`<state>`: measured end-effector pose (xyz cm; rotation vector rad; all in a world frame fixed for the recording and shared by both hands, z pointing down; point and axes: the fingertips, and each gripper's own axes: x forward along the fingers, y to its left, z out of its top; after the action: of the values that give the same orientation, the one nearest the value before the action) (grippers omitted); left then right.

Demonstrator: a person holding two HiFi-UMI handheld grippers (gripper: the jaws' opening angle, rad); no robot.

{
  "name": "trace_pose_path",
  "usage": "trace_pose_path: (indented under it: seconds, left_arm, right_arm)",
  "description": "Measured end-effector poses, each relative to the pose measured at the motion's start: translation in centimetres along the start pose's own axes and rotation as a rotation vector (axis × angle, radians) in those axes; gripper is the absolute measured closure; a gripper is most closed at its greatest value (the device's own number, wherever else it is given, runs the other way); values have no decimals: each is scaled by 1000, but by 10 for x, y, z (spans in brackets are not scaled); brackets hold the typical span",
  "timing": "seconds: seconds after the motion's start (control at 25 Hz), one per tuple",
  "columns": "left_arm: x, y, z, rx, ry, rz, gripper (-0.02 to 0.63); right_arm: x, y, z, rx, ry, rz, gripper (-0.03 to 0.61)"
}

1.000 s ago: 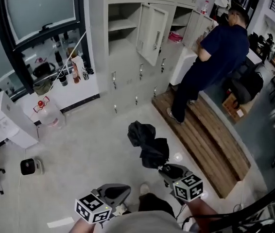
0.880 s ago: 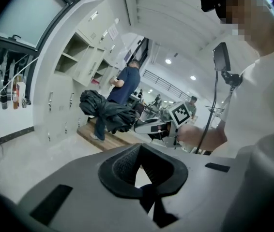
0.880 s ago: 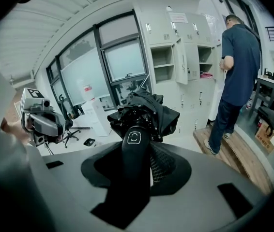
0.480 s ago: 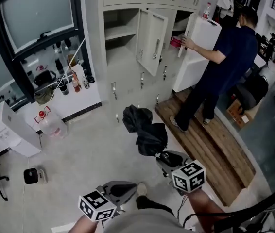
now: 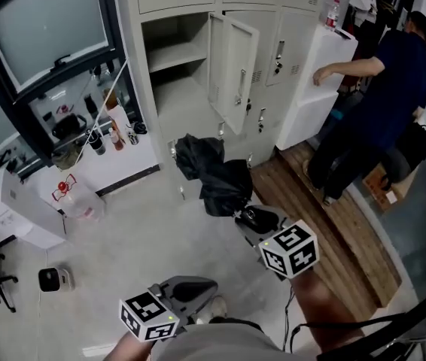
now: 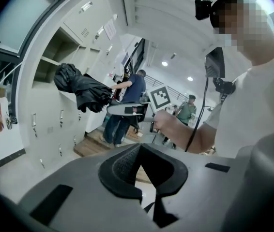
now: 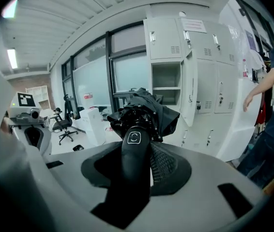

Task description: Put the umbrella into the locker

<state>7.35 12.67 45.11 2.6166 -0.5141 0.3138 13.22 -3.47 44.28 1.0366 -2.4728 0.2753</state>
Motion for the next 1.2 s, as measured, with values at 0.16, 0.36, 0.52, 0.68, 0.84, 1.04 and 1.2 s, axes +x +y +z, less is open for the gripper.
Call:
trace_pose_path:
  seconds: [0.16, 0.36, 0.52, 0.68, 0.84, 1.04, 1.2]
  left_arm:
    - [5, 28, 22, 14, 7, -17, 604]
    - [7, 79, 48, 48, 18, -65, 604]
    - [0, 121, 84, 108, 31, -155, 604]
    - [-16, 160, 120, 173, 63, -245, 604]
    - [-33, 199, 140, 211, 83, -298, 604]
    - [-44, 230, 161, 206, 76, -335, 604]
    - [-41, 253, 174, 193, 64, -321, 604]
  right_arm:
    - [35, -25, 37, 1, -28, -2, 426]
    - [84, -51, 83, -21, -51, -34, 426]
    - [118, -72, 128, -14, -59, -88, 426]
    - [152, -92, 178, -12, -76, -151, 426]
    - [186, -114, 218, -11, -99, -216, 426]
    - [233, -142, 258, -1, -110, -250, 426]
    - [273, -165, 290, -5, -128, -238, 426]
